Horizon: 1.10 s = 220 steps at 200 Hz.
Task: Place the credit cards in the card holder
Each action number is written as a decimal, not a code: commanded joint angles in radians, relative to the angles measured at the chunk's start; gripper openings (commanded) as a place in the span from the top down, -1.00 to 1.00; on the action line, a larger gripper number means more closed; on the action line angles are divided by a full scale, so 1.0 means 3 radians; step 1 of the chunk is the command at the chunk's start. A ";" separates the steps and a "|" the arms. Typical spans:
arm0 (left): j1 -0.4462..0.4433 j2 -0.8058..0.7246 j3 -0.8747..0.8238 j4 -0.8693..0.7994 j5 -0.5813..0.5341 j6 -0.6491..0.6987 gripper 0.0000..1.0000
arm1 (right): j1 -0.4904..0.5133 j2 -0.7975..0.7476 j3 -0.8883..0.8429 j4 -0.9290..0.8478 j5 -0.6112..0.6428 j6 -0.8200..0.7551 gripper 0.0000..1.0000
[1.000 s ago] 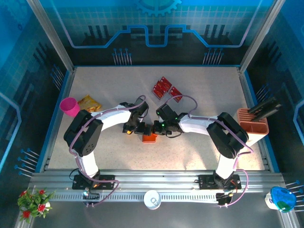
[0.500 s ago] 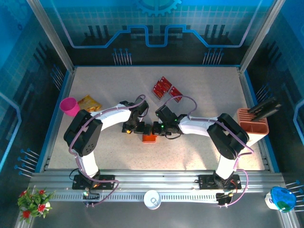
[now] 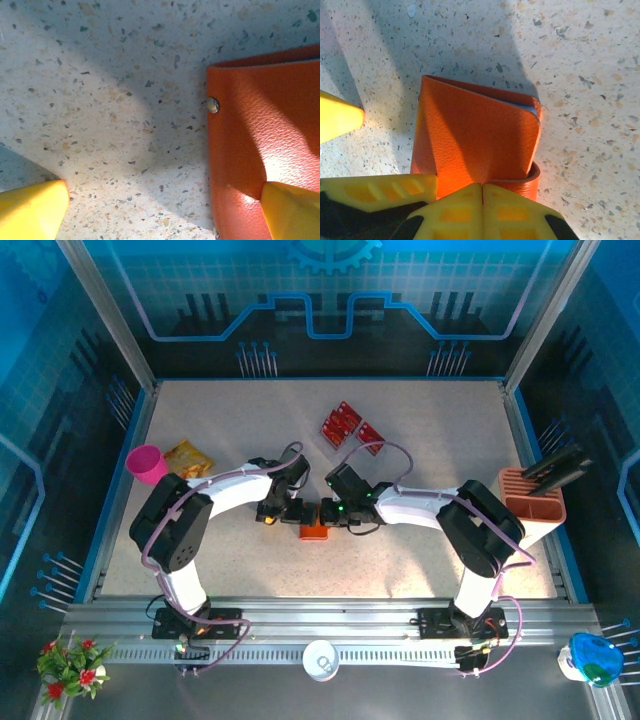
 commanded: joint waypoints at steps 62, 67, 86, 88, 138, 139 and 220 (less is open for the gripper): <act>0.0009 0.0173 -0.0185 -0.0035 0.0063 -0.0053 -0.99 | 0.0267 0.0276 0.0041 -0.0781 0.0090 -0.0237 1.00; 0.0011 0.0173 -0.0183 -0.0037 0.0064 -0.0052 -0.99 | 0.0277 0.0290 0.0047 -0.0787 0.0095 -0.0238 1.00; 0.0008 0.0177 -0.0176 -0.0044 0.0064 -0.0048 -0.98 | 0.0299 0.0361 0.0054 -0.0790 0.0084 -0.0232 1.00; 0.0007 0.0176 -0.0172 -0.0048 0.0064 -0.0050 -0.98 | 0.0300 0.0368 0.0051 -0.0791 0.0082 -0.0232 1.00; 0.0006 0.0178 -0.0156 -0.0064 0.0078 -0.0044 -0.98 | 0.0420 0.0667 0.0158 -0.0991 0.0136 -0.0309 1.00; 0.0009 0.0180 -0.0156 -0.0064 0.0079 -0.0045 -0.99 | 0.0421 0.0671 0.0158 -0.0991 0.0134 -0.0309 1.00; 0.0084 0.0104 -0.0013 -0.0127 0.0166 -0.0061 -0.99 | 0.0499 0.0621 -0.0007 -0.0836 0.0024 -0.0151 1.00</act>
